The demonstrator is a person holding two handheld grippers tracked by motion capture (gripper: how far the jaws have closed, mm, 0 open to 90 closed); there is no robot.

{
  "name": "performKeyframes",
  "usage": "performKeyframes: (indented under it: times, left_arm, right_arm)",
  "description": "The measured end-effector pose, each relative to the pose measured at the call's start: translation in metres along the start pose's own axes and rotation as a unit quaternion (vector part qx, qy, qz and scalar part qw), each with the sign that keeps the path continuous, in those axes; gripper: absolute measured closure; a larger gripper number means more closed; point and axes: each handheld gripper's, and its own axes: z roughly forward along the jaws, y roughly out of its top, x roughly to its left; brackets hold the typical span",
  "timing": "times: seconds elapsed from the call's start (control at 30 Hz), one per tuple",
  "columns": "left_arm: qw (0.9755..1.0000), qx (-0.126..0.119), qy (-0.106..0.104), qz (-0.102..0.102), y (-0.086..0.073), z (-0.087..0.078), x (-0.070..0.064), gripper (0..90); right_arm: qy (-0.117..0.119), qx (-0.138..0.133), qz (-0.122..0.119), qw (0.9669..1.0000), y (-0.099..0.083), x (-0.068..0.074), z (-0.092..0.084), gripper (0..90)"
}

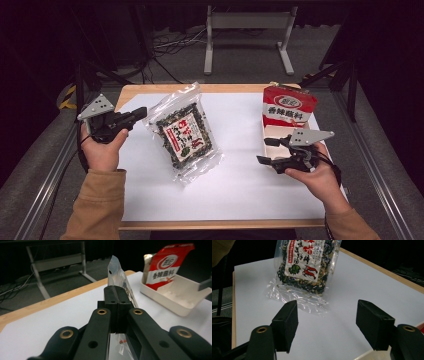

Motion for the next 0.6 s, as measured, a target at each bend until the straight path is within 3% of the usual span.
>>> performKeyframes:
  times: [0.6]
  left_arm:
    - [0.9971, -0.011, -0.063, 0.042, 0.015, -0.016, -0.039, 90.0]
  right_arm:
    - [0.029, 0.014, -0.011, 0.9994, 0.020, 0.001, 0.031, 33.9]
